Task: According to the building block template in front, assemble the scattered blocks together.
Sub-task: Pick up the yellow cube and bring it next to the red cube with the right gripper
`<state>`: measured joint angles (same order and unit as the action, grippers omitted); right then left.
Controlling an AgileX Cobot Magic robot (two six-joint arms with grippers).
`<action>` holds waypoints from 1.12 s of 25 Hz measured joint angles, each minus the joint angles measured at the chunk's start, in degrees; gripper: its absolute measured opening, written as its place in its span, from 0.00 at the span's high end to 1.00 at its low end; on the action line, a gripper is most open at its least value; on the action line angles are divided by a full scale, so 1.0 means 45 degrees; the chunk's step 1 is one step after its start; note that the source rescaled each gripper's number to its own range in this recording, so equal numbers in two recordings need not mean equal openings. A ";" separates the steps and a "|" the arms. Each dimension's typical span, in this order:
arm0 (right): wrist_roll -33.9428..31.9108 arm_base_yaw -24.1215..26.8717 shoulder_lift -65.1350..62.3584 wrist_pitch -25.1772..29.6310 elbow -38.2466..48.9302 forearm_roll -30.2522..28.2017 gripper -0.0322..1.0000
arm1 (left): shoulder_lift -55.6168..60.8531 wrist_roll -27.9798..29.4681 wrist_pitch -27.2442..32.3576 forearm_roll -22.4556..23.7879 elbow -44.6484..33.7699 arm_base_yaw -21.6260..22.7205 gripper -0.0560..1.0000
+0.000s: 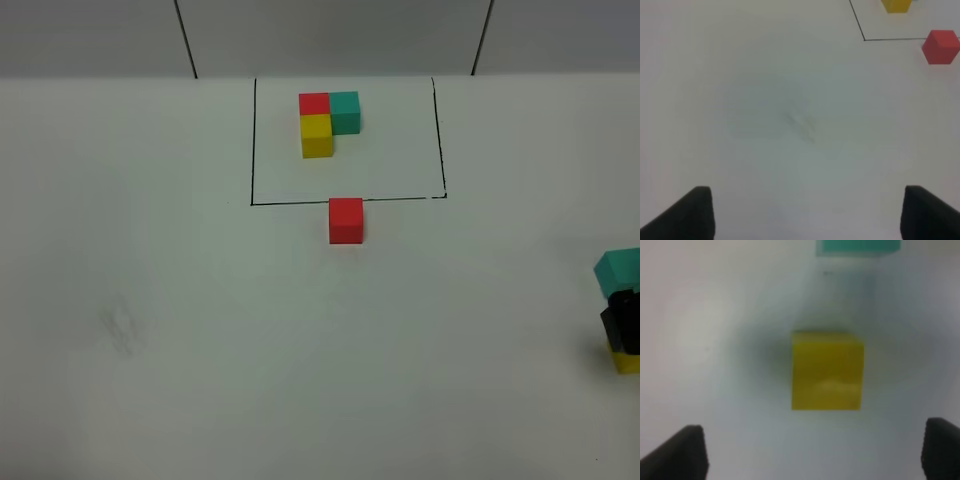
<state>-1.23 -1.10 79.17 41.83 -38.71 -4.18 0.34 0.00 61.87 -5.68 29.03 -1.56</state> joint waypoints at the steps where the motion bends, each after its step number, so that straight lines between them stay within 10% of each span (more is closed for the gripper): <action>1: 0.0000 0.0071 0.0041 -0.0301 0.0237 0.0000 0.23 | 0.0000 0.0000 0.0000 0.0000 0.0000 0.0000 0.21; 28: -0.0058 0.0546 0.2869 -0.2714 0.0874 0.0486 0.33 | 0.0000 0.0000 0.0000 0.0000 0.0000 0.0000 0.21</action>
<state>-1.49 1.36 92.08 29.62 -34.78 -1.99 0.34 0.00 61.87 -5.68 29.03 -1.56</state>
